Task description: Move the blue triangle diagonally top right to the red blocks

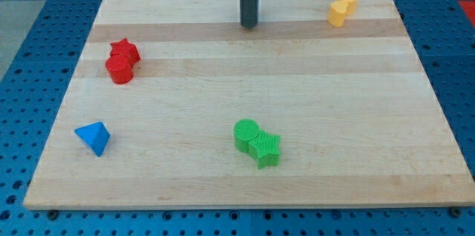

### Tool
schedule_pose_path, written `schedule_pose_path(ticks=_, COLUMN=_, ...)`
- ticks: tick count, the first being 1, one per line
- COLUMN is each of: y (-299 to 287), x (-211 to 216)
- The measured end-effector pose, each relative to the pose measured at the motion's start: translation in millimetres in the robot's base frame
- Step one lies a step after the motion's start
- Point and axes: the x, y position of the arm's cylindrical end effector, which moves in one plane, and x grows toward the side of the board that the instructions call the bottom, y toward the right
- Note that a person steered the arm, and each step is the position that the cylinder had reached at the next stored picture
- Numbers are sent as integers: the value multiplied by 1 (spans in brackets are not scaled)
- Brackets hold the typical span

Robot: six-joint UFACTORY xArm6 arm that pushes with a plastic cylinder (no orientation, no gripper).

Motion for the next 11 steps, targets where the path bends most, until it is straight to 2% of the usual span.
schedule_pose_path(ticks=1, y=0, x=14)
schedule_pose_path(ticks=3, y=-17, x=88)
schedule_pose_path(ticks=9, y=-136, x=277)
schedule_pose_path(ticks=11, y=-195, x=315)
